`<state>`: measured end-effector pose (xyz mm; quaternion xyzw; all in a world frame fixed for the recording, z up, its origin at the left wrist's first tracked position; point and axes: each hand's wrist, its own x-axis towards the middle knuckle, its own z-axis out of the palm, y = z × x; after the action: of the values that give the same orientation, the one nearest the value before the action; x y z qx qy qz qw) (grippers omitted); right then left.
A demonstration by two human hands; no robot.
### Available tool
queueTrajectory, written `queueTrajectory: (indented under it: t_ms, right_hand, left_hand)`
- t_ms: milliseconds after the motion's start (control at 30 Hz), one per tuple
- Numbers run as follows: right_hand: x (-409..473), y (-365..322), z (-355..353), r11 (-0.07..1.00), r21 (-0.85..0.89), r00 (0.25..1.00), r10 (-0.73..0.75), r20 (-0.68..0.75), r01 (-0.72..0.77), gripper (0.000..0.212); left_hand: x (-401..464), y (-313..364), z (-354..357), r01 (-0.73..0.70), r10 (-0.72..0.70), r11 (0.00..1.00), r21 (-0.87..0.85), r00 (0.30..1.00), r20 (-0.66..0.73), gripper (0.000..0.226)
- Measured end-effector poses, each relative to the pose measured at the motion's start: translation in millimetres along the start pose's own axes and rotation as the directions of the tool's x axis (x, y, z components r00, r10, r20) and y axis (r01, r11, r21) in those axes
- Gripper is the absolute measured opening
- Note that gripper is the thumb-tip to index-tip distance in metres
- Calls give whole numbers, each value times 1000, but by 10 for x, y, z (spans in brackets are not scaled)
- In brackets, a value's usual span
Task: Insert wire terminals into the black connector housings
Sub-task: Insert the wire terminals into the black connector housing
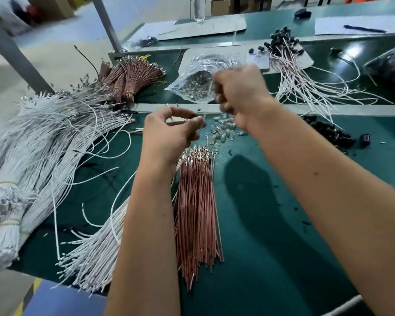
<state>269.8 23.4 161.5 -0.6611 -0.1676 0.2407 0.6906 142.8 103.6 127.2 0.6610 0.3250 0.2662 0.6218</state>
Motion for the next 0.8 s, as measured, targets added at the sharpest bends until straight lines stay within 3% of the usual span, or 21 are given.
queueTrajectory:
  t_ms: [67, 167, 300, 400, 500, 567, 667, 800]
  right_hand:
    - [36, -93, -306, 997, 68, 995, -28, -91, 34, 13]
    - [92, -134, -790, 984, 163, 981, -33, -191, 65, 16]
    - [15, -26, -1348, 969, 211, 970, -76, -229, 126, 25]
    - [-216, 138, -1664, 997, 47, 969, -51, -241, 64, 34]
    - [-523, 370, -1886, 949, -307, 993, 35, -117, -70, 37]
    - [-709, 485, -1926, 893, -442, 993, 111, 40, -82, 31]
    - [-826, 562, -1948, 872, -485, 962, 181, 205, -61, 21]
    - [-824, 607, -1970, 931, -364, 960, 134, 247, -36, 17]
  left_hand:
    - [-35, 67, 143, 40, -19, 994, -106, 982, 187, 16]
    - [-105, 99, 471, 62, -31, 995, -83, 942, 333, 18]
    - [-238, 87, 1055, 147, -70, 977, -153, 904, 422, 20]
    - [-290, 43, 1431, 245, -115, 918, -313, 917, 381, 18]
    - [-317, -70, 1682, 267, -160, 887, -376, 943, 292, 18]
    - [-313, -148, 1743, 254, -163, 886, -388, 954, 252, 19]
    - [-286, -212, 1751, 235, -151, 876, -422, 963, 224, 21]
    - [-268, -253, 1660, 226, -122, 873, -433, 959, 255, 20]
